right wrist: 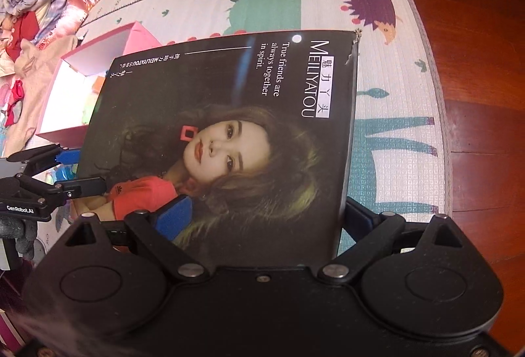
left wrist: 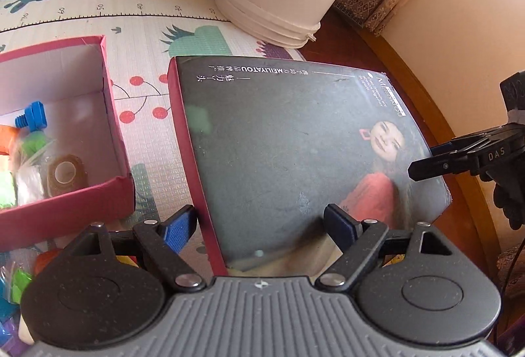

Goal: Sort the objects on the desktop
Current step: 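Grasp the lid's pink sides with both tools and lift it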

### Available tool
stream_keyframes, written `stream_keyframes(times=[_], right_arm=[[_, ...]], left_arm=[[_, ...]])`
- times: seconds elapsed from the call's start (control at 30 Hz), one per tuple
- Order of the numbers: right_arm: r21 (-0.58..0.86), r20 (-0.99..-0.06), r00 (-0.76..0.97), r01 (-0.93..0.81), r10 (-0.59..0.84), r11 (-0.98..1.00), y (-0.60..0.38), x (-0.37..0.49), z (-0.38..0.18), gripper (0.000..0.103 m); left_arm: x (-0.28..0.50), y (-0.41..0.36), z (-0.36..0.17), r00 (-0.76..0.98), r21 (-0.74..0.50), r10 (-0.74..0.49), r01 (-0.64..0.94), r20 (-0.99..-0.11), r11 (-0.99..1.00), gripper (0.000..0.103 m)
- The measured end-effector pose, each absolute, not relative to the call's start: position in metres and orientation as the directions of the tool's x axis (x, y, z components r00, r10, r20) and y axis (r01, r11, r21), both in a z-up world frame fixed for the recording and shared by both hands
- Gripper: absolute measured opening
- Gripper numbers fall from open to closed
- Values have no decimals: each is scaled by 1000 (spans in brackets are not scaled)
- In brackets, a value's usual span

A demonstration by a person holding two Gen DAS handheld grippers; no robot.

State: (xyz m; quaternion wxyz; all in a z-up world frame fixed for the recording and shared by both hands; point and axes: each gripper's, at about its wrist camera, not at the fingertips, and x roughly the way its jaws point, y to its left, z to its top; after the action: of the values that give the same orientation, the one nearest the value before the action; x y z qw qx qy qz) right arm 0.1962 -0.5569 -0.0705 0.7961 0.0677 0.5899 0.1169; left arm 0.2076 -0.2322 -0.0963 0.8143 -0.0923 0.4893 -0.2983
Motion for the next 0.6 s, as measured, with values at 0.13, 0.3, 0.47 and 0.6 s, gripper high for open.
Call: stream_keyframes(times=[0.13,0.3,0.47,0.6], right_arm=[[234,-903,342,-117,260,965,-535,188,-40,97],[239,-882,390,-114,265,964,-503,183,-18,97],[249,-861,420,-144,287,958,-467,190,0,98],[265,-836,450,-170,314,949,-440,199,15,98]], left_arm=[[203,-214,-66,367,-416,-568,417,-736,808,85],[198,-188,-34,399,-362,-530,423,-749,831,85],[198,-156,-6,430,-298,-471,410,-770,862,85],[202,-123,16,451,-272,-443,395,-775,877,85]])
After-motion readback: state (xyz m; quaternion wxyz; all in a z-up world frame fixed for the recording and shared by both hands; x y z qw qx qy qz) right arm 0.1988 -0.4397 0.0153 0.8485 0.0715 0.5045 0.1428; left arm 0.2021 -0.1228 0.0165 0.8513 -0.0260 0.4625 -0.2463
